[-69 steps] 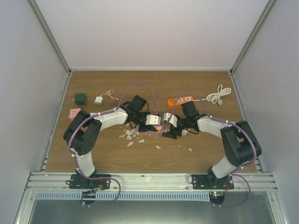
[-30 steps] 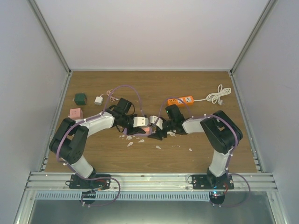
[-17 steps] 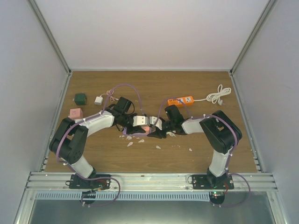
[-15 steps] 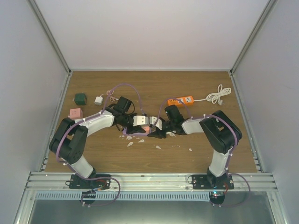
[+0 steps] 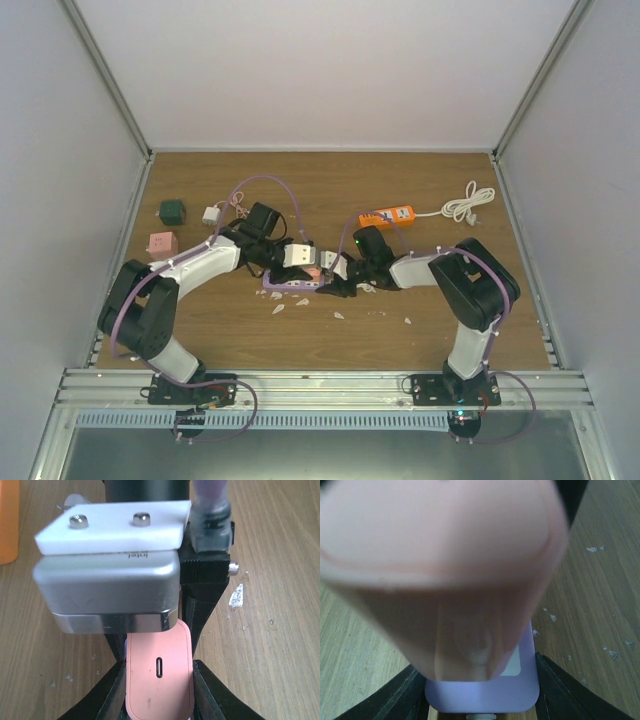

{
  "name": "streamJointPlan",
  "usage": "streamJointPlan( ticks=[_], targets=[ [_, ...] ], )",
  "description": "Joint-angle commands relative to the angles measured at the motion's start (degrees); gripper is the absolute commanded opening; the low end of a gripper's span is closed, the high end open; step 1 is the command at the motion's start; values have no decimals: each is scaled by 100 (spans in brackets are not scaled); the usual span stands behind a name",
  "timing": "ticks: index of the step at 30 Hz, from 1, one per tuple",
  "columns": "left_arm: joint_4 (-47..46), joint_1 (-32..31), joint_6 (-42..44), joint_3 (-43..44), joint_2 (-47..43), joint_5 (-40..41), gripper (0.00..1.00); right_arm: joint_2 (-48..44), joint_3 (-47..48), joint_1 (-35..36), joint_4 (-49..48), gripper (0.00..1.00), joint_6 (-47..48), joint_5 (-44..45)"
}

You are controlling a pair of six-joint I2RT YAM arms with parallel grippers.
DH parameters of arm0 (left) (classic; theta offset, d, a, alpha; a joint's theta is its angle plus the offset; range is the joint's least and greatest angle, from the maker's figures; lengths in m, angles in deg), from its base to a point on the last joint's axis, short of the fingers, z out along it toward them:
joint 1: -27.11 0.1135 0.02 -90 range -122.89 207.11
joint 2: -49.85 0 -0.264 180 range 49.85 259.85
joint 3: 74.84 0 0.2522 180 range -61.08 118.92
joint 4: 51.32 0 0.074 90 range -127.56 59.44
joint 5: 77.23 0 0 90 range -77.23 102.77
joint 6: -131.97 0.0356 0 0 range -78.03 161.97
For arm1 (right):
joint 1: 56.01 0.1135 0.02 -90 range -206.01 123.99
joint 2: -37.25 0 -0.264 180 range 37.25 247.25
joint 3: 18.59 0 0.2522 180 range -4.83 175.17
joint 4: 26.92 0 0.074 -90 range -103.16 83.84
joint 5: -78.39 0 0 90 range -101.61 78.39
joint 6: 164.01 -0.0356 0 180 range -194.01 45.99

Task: Pull the plug off the socket

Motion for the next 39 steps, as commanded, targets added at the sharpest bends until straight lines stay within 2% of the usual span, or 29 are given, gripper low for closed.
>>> streamJointPlan(
  ticks=[1,8,15,22,27,31,39],
  targets=[
    [52,50,150,-12,-366,-109,24,-59,-192,43,170,42,185,177],
    [543,437,326,-110,-696,-38,24,-117,-128,43,285,42,229,173],
    [1459,1627,526,320,-681,25,25,-107,119,44,604,43,250,109],
    [2424,2821,831,1104,106,102,26,-52,362,44,937,47,373,70],
    [3224,3581,974,1766,962,27,26,-57,456,52,1174,54,413,-22],
    [3487,4015,1047,2051,1479,32,26,-117,483,52,1243,65,399,-33],
    [3941,4570,1157,2472,2286,-9,28,-241,491,52,1297,77,292,-60]
  ],
)
